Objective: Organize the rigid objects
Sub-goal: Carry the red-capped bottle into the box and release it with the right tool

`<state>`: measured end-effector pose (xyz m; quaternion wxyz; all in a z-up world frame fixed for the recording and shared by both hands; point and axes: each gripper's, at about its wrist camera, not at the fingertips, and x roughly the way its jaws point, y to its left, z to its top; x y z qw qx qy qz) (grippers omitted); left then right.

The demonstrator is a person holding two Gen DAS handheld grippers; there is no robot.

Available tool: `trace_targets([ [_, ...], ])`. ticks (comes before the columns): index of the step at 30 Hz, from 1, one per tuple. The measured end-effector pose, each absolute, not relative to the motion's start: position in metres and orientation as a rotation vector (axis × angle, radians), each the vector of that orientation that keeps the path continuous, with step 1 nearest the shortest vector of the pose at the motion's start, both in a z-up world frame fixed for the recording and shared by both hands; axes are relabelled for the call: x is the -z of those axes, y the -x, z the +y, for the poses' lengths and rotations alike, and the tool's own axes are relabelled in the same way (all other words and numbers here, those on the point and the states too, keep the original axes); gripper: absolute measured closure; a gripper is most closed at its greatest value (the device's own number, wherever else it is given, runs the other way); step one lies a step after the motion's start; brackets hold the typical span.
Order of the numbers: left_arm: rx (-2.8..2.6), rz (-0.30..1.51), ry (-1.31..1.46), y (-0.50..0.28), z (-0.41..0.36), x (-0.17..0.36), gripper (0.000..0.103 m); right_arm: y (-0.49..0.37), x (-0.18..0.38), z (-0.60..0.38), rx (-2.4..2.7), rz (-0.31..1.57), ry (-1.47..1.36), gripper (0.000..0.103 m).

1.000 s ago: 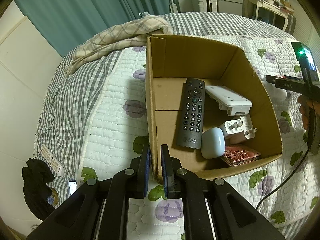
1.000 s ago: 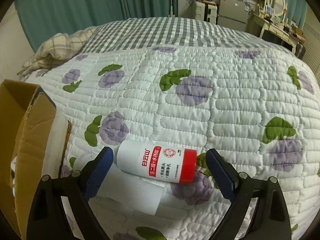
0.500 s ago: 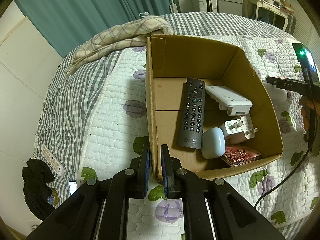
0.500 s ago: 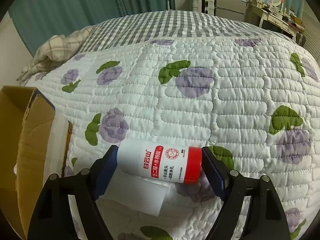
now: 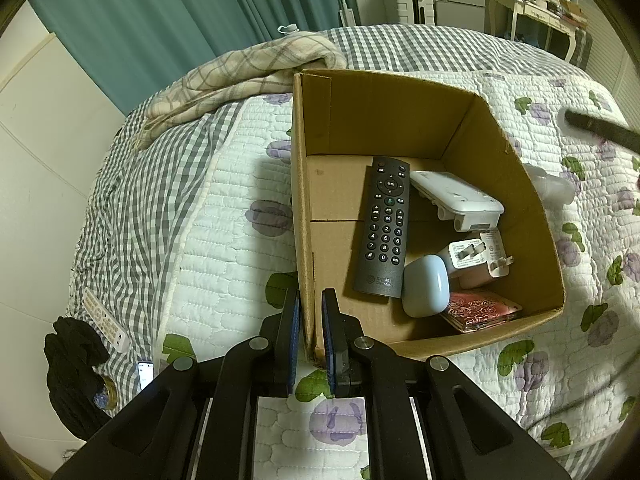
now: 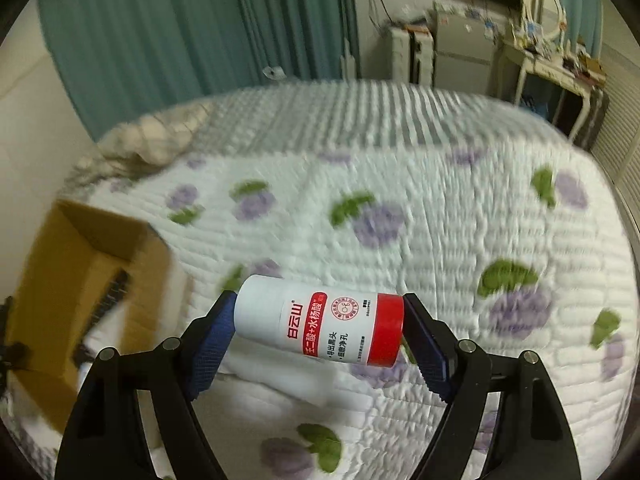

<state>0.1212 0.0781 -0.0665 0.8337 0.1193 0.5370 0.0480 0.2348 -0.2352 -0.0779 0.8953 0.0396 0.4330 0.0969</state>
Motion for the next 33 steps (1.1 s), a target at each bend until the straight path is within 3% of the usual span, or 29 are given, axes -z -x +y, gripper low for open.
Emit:
trace_targets([
  [7,-0.101,1.137,-0.25,-0.122,0.08,0.065,0.093,-0.206,0.01,-0.18,-0.385,0.758,-0.035,0.022],
  [11,-0.098,1.135,-0.238,-0.122,0.08,0.065,0.093,-0.194,-0.001,-0.137,-0.509,0.747,0.006,0.022],
  [19,-0.088,1.13,-0.245,-0.122,0.081,0.064,0.093,-0.184,0.049,-0.059,-0.647,0.825,0.074,0.022],
  [33,-0.082,1.125,-0.225,-0.121,0.084,0.064,0.093,-0.176,0.092,-0.03,-0.688,0.863,0.196,0.022],
])
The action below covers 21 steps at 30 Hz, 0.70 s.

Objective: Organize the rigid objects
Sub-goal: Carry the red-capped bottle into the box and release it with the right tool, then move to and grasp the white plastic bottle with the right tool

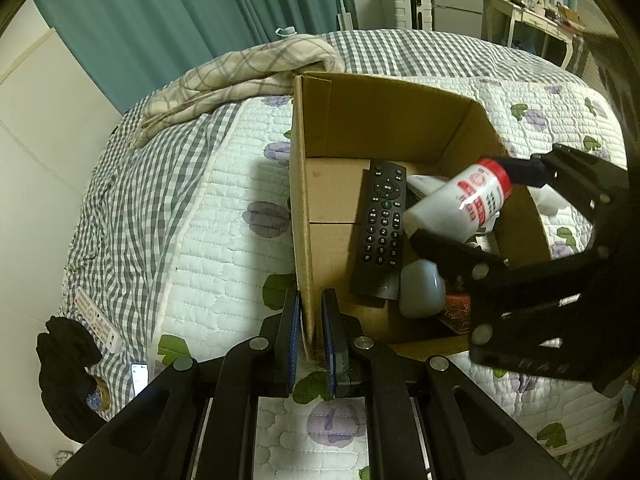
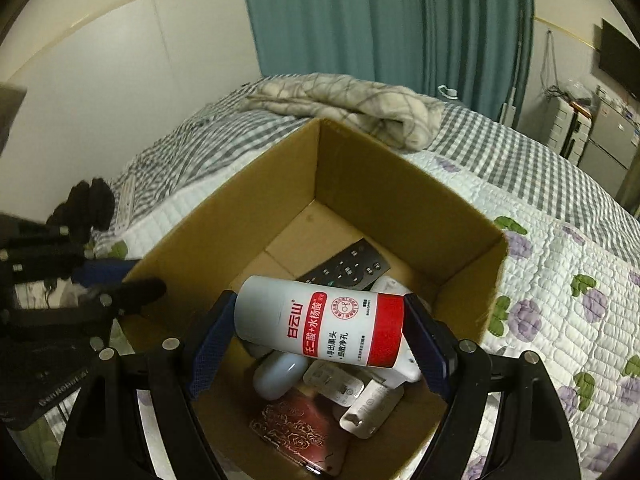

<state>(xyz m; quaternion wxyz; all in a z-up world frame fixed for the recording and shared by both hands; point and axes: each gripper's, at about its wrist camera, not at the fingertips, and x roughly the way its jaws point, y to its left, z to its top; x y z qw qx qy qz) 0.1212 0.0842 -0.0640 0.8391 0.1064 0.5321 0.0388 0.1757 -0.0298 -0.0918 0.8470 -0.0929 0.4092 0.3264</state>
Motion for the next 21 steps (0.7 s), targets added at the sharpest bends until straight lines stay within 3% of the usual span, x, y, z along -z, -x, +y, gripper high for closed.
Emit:
trace_targets([
  [2,-0.082,1.125,-0.226,-0.12,0.083,0.064,0.093,-0.173,0.093,-0.029,-0.687,0.855,0.206,0.021],
  [4,-0.082,1.128,-0.221,-0.121,0.084,0.065,0.093,-0.171,0.089,-0.034,-0.673,0.821,0.199,0.007],
  [7,-0.088,1.127,-0.226,-0.12,0.083,0.066,0.093,-0.168,0.075,-0.052,-0.659,0.771,0.174,0.003],
  [21,-0.094,1.118,-0.216,-0.119,0.081,0.066,0.093,-0.177,0.038,-0.156,-0.478,0.731,0.288,0.001],
])
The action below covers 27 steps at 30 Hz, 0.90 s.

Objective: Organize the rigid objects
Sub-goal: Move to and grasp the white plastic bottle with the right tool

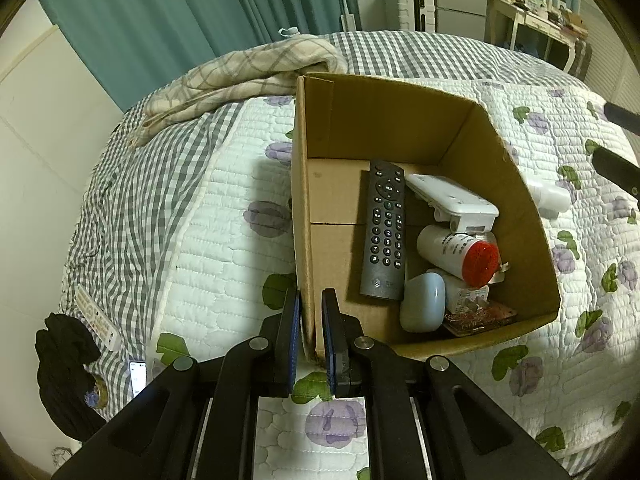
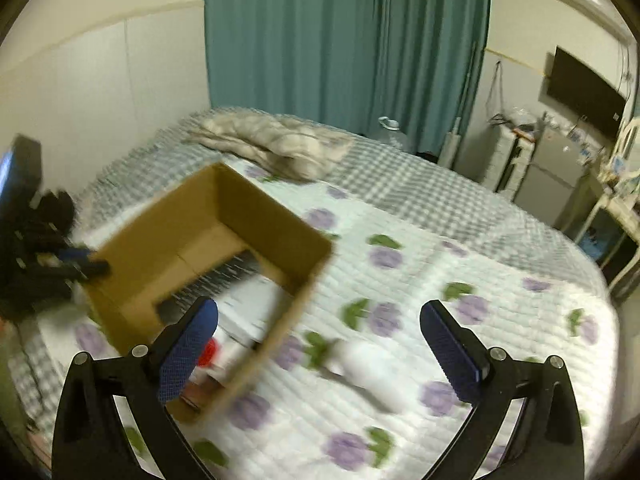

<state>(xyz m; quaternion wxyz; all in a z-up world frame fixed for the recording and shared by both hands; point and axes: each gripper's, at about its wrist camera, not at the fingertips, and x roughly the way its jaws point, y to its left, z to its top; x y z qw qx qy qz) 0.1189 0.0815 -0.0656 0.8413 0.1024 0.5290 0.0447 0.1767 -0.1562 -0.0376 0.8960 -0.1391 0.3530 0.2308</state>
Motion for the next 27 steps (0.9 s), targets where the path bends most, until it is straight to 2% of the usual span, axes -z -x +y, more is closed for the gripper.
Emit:
trace_targets([
  [10,-0.102,1.117,-0.212,-0.119,0.082,0.065,0.093,-0.191,0.081,-0.19,-0.494,0.848,0.398,0.001],
  [20,-0.102,1.12,-0.217,-0.119,0.081,0.066,0.093,-0.211,0.14,-0.165,-0.575,0.969,0.51,0.002],
  [27,-0.098,1.121,-0.225,-0.117,0.081,0.067,0.093,-0.227,0.176,-0.152,-0.573,1.042,0.556,0.007],
])
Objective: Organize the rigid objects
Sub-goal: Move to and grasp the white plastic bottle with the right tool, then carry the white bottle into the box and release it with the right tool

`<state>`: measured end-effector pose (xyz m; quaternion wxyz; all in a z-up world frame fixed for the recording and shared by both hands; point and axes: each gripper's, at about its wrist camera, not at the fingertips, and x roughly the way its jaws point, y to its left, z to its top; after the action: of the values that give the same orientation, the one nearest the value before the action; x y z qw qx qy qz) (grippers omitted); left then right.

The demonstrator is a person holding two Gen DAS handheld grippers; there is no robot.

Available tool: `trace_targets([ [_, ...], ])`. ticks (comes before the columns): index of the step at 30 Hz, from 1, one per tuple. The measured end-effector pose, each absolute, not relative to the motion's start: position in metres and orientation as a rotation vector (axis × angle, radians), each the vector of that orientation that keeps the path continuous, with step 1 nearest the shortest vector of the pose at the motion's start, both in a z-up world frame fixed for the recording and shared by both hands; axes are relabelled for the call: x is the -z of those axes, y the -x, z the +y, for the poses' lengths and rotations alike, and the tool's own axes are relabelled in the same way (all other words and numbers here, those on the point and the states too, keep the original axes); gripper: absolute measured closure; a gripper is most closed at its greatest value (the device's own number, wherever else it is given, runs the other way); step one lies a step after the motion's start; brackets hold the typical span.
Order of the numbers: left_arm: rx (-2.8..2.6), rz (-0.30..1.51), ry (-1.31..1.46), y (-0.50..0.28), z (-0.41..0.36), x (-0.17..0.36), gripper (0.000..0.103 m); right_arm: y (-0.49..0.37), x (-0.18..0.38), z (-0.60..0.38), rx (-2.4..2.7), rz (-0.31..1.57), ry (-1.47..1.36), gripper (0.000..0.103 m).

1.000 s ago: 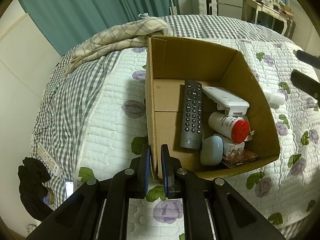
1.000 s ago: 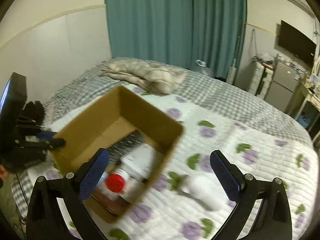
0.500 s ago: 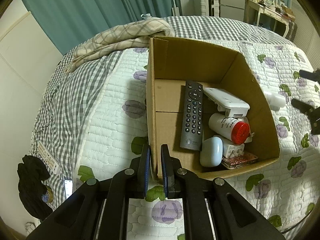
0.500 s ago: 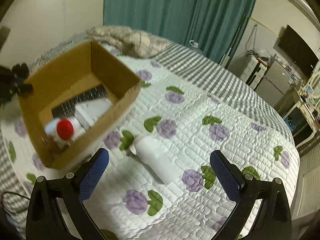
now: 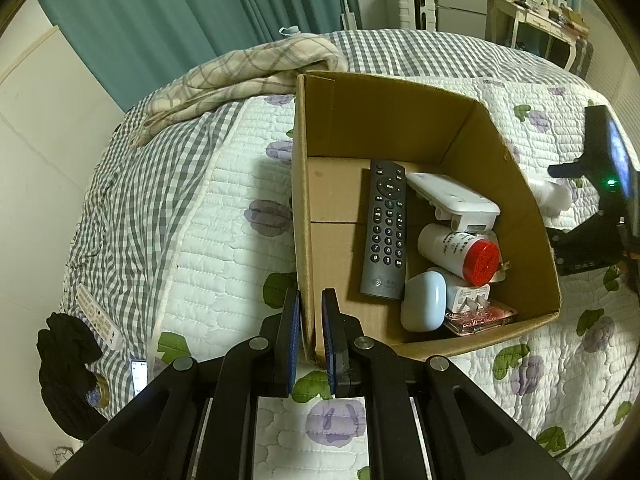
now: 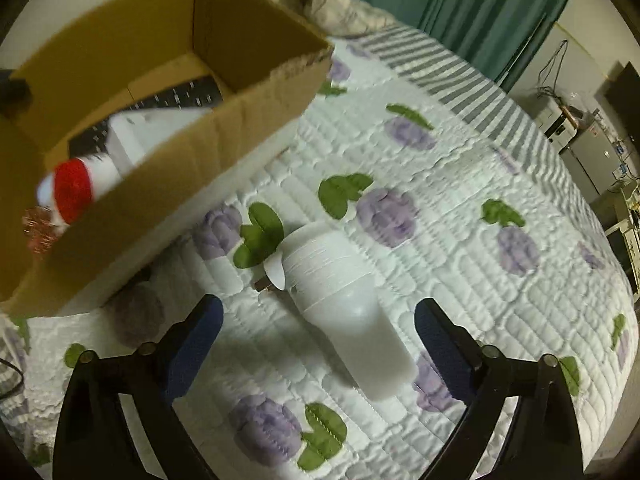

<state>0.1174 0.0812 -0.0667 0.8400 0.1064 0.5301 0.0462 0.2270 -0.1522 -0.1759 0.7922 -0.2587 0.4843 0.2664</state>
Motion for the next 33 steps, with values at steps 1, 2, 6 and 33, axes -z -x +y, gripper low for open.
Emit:
trace_targets([
  [1,-0.097,1.121,-0.225,-0.117,0.081,0.067,0.093,-0.229,0.179,-0.152,-0.57,1.048,0.561,0.009],
  [2,-0.097,1.12,-0.225,-0.118,0.081,0.067,0.093,-0.23,0.182,-0.152,-0.568,1.055,0.566,0.009],
  [6,-0.098,1.121,-0.227,-0.118,0.081,0.067,0.093,-0.235,0.193,-0.154,-0.573,1.093,0.568,0.015],
  [33,-0.098,1.121,-0.23,-0.117,0.08,0.065,0.093,-0.189,0.096,-0.168,-0.498,0.924,0.43,0.071],
])
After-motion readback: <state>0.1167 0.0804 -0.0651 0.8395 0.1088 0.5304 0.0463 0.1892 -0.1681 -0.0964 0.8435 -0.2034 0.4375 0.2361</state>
